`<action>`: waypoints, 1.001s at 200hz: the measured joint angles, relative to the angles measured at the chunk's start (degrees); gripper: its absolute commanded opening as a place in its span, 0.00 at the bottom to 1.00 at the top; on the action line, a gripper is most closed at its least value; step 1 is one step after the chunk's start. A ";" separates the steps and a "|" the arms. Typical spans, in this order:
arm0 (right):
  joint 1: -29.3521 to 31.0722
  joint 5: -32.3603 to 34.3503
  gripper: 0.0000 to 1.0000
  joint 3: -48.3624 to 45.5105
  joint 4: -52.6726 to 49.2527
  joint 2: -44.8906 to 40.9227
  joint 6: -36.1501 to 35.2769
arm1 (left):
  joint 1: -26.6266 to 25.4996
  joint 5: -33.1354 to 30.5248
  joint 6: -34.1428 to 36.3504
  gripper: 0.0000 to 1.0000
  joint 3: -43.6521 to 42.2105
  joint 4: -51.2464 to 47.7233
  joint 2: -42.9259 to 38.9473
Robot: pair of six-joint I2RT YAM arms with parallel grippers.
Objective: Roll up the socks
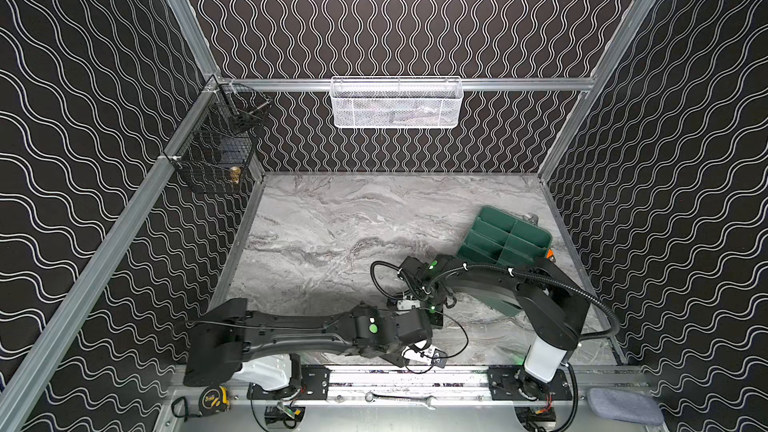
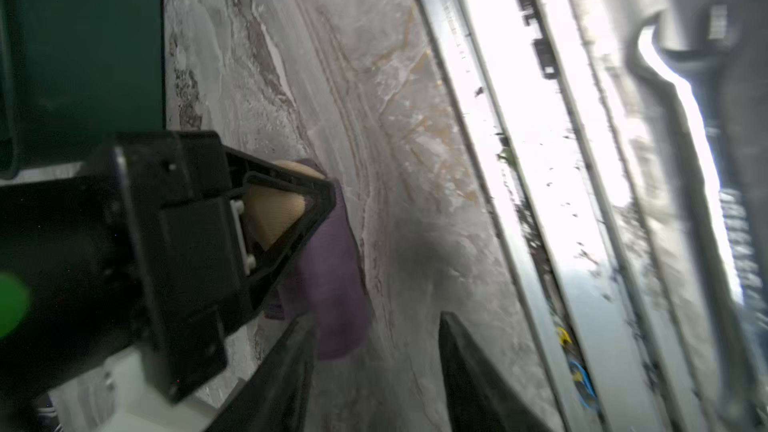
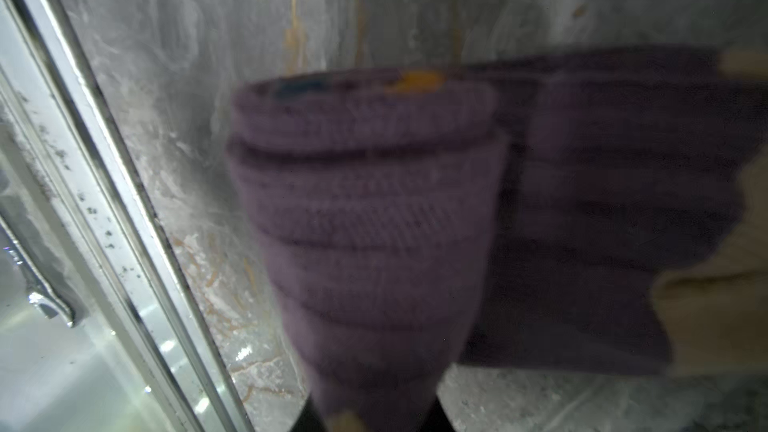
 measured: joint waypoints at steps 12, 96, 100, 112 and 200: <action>-0.22 -0.33 0.00 0.11 -0.15 0.11 -0.15 | -0.04 -2.69 -1.57 0.53 -1.60 3.69 1.38; -0.90 -1.62 0.00 0.28 -0.33 0.35 -1.53 | 0.31 -13.25 -6.67 0.43 -5.68 15.76 11.54; -0.94 -1.70 0.00 0.28 -0.33 0.35 -1.49 | 0.35 -13.44 -6.84 0.42 -5.57 15.82 11.91; -1.05 -1.95 0.00 0.28 -0.31 0.35 -1.05 | 0.52 -14.27 -7.52 0.36 -5.20 15.98 12.72; -1.29 1.73 0.50 -2.58 6.54 -3.37 0.59 | 4.72 -15.19 -6.01 0.01 -3.61 15.58 15.37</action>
